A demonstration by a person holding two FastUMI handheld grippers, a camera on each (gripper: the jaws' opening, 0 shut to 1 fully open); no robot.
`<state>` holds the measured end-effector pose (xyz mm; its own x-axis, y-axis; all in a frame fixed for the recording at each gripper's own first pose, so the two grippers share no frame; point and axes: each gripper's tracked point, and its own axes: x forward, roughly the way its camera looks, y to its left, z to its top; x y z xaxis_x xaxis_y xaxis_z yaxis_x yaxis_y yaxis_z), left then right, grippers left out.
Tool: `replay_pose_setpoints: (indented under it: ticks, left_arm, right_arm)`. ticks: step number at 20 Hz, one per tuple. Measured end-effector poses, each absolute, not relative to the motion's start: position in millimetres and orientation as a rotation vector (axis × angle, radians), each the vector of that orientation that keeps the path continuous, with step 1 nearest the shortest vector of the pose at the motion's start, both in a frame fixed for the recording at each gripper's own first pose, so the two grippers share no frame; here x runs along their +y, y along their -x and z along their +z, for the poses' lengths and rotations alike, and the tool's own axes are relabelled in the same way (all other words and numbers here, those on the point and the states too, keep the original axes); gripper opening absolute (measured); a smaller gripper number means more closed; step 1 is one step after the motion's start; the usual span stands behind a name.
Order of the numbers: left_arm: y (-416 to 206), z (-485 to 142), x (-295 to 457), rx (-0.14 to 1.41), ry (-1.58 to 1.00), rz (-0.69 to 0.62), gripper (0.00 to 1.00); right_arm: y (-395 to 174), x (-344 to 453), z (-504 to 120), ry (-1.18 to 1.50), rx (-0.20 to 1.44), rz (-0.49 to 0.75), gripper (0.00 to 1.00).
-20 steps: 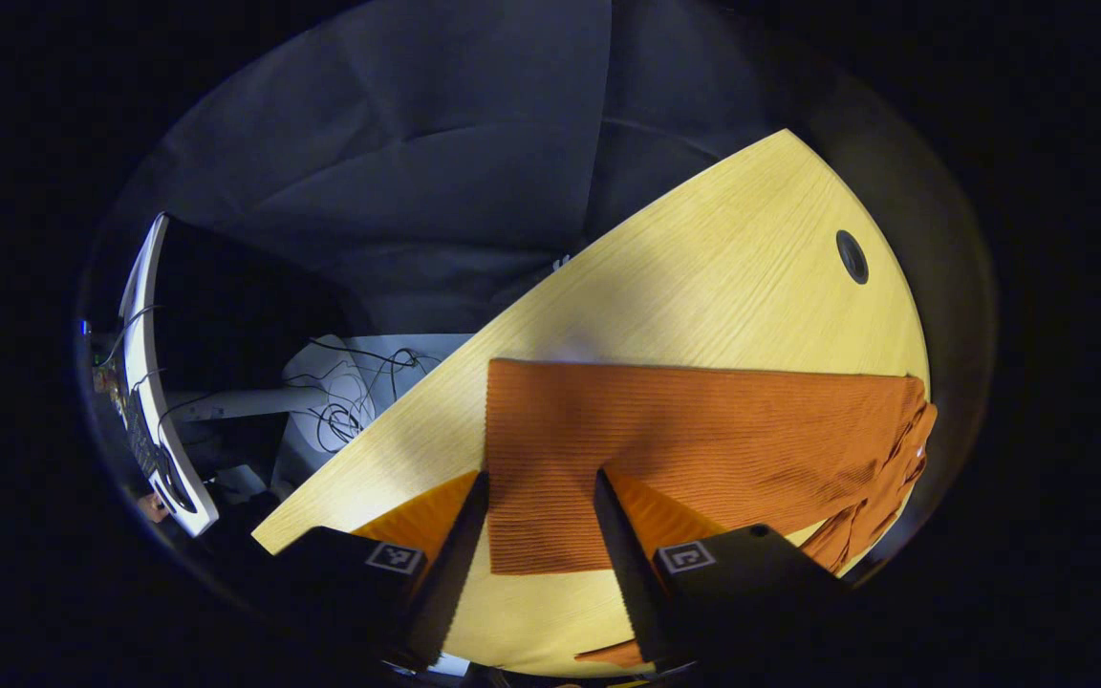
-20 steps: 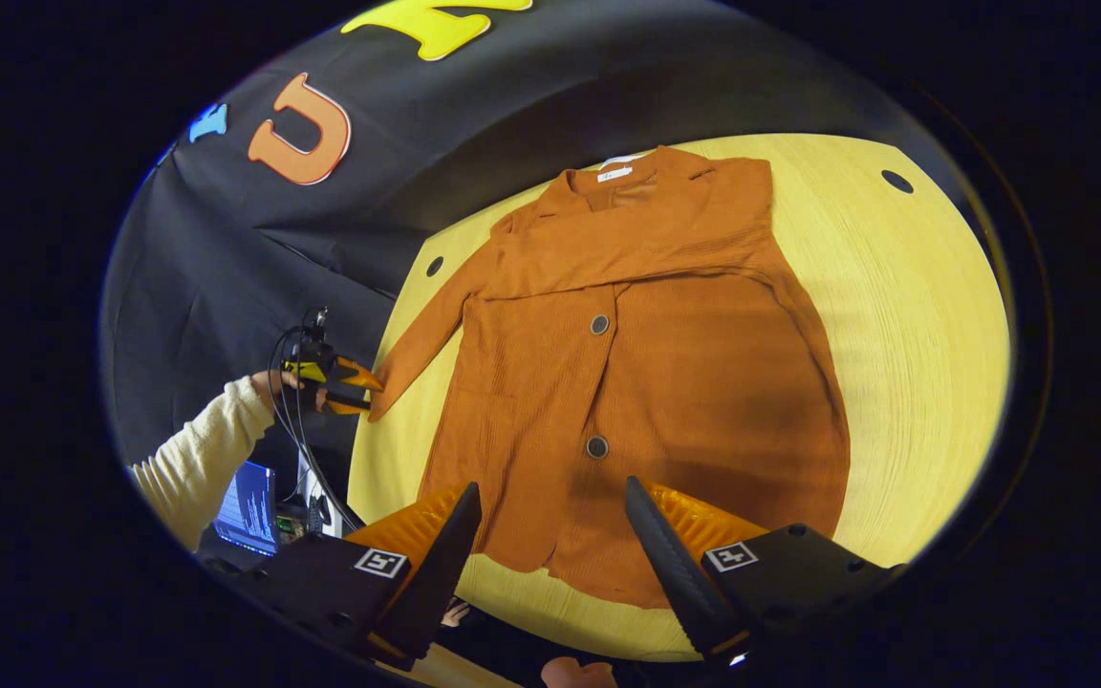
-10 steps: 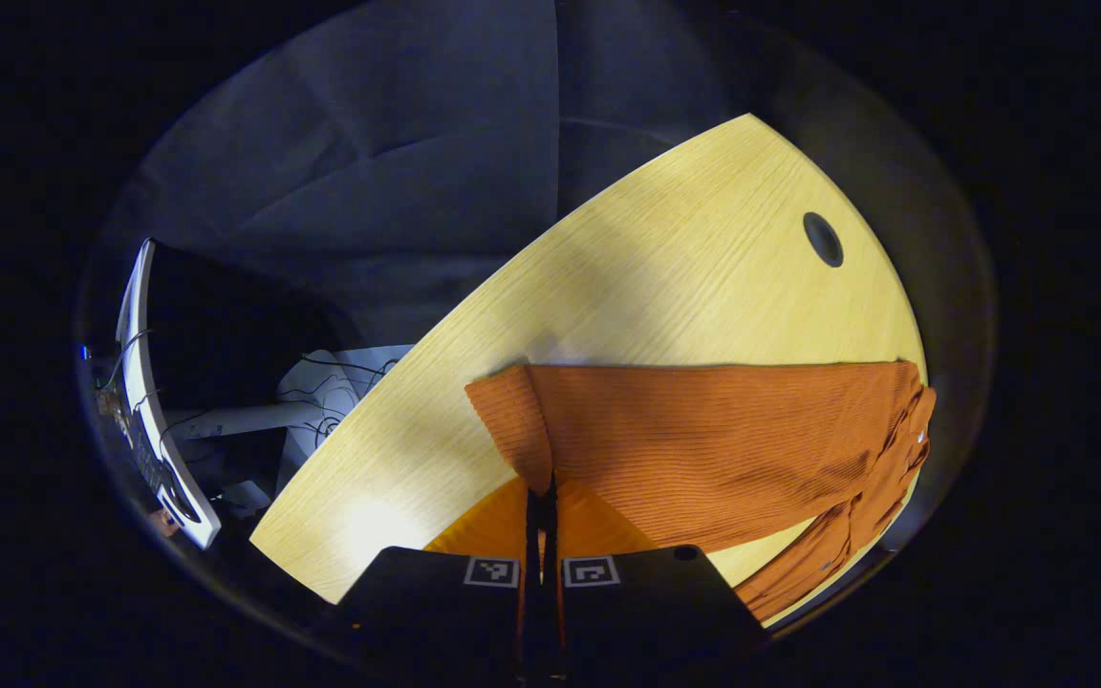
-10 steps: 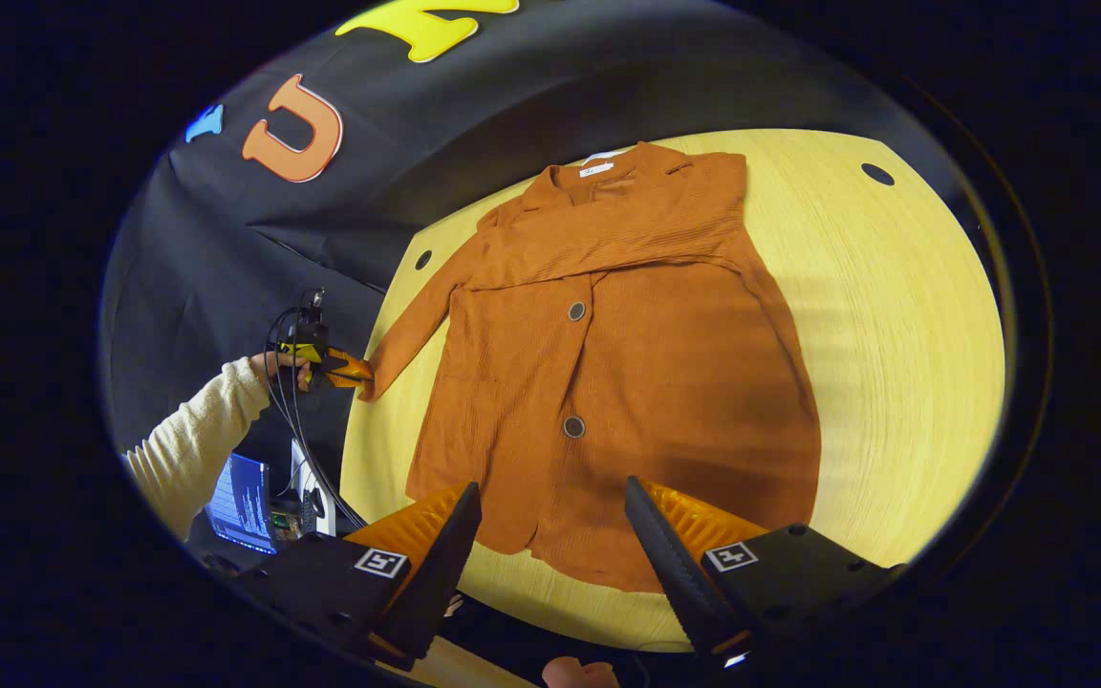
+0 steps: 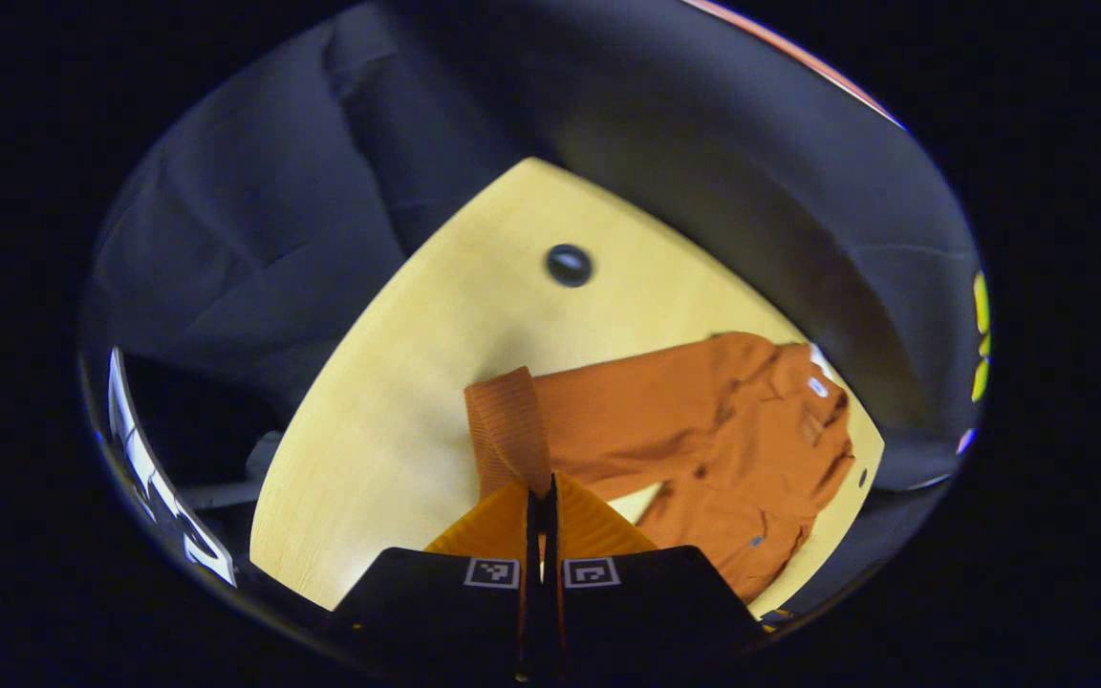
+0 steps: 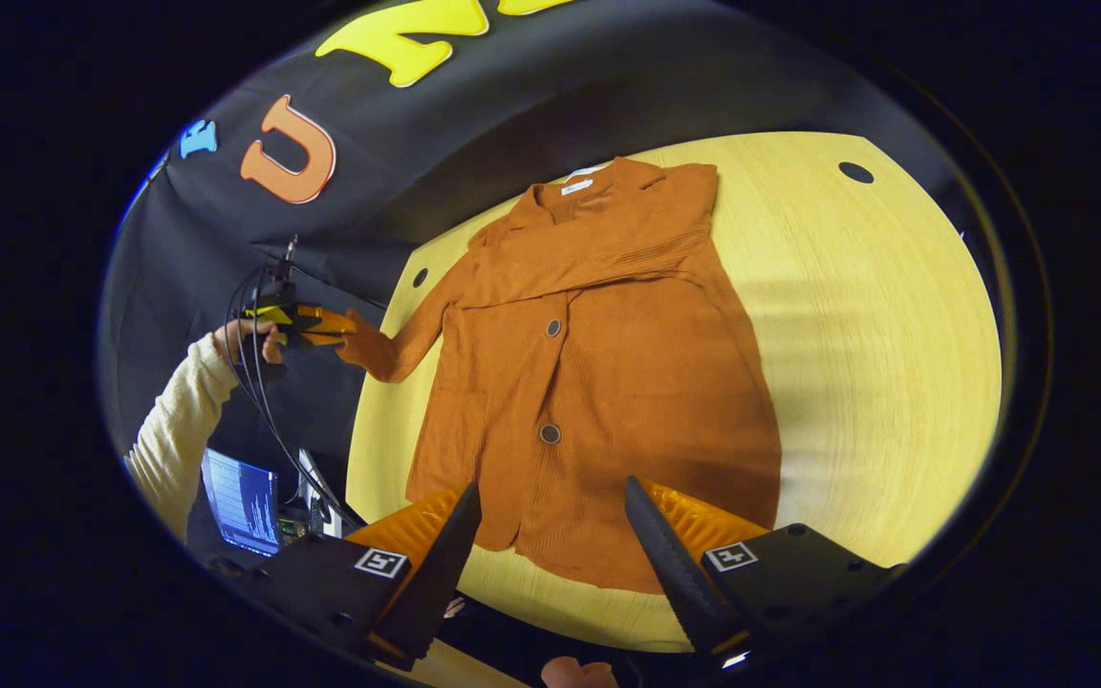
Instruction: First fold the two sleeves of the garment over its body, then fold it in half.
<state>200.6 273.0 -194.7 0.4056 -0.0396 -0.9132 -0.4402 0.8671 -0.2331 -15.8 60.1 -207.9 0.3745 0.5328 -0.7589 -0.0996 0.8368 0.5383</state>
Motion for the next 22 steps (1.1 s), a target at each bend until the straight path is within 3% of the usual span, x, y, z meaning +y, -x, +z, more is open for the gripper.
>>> replay_pose_setpoints:
  ticks: [6,10,22]
  left_arm:
    - [-249,-153,143,1.124,0.379,0.096,0.03]
    - [-273,-157,48,1.148,0.298,-0.018,0.03]
    - [-311,-234,-178,1.227,0.207,-0.204,0.03]
  right_arm:
    - [11,18,-207,-0.481,1.094,0.38,0.96]
    - [20,-15,-210,-0.498,1.081,0.353,0.96]
    - [31,-106,-227,-0.565,1.07,0.221,0.97]
